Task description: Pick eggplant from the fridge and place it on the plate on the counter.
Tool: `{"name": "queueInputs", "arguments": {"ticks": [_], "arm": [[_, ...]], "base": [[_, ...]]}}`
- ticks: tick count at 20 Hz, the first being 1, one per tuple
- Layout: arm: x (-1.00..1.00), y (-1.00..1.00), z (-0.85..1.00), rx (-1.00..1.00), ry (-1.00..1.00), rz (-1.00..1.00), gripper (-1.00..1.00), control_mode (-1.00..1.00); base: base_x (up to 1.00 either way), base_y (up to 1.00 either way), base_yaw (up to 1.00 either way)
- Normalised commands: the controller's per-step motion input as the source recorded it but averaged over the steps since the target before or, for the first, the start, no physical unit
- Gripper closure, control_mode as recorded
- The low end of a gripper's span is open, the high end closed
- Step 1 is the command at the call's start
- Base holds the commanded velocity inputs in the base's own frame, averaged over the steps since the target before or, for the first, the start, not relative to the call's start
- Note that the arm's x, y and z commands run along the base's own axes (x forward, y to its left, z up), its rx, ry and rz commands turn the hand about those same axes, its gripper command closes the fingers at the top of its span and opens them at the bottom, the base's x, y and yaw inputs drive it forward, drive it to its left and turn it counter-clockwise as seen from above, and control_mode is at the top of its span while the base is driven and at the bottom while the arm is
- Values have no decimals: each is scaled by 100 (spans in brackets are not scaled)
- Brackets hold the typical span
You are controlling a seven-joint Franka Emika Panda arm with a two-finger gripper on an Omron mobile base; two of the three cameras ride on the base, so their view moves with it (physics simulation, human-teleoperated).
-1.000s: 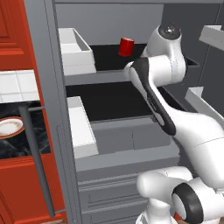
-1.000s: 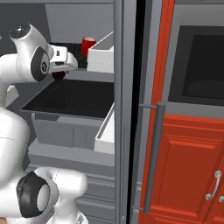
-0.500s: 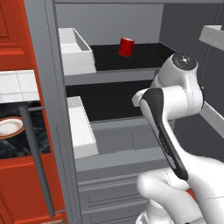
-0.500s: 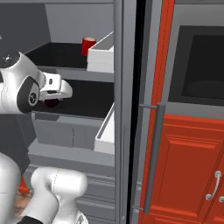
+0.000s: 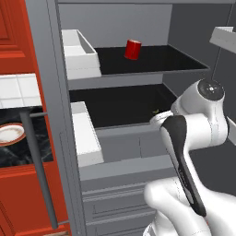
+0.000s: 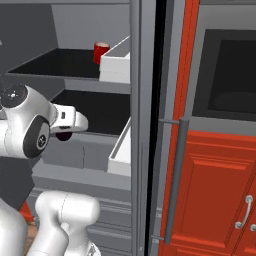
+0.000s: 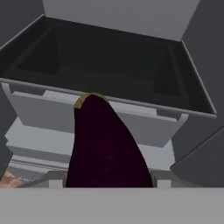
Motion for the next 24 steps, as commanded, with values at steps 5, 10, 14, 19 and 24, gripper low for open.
{"name": "queueInputs", "arguments": {"ticks": [5, 10, 14, 19, 24], "arm": [[-1, -3, -1, 0, 0, 0, 100, -100], [-5, -1, 0, 0, 0, 0, 100, -100], [-13, 0, 0, 0, 0, 0, 100, -100], [0, 0, 0, 0, 0, 0, 100, 100], [0, 0, 0, 0, 0, 0, 100, 100]], "base": [[0, 0, 0], [0, 0, 0], [0, 0, 0], [-41, -3, 1], [-49, -5, 2]]}}
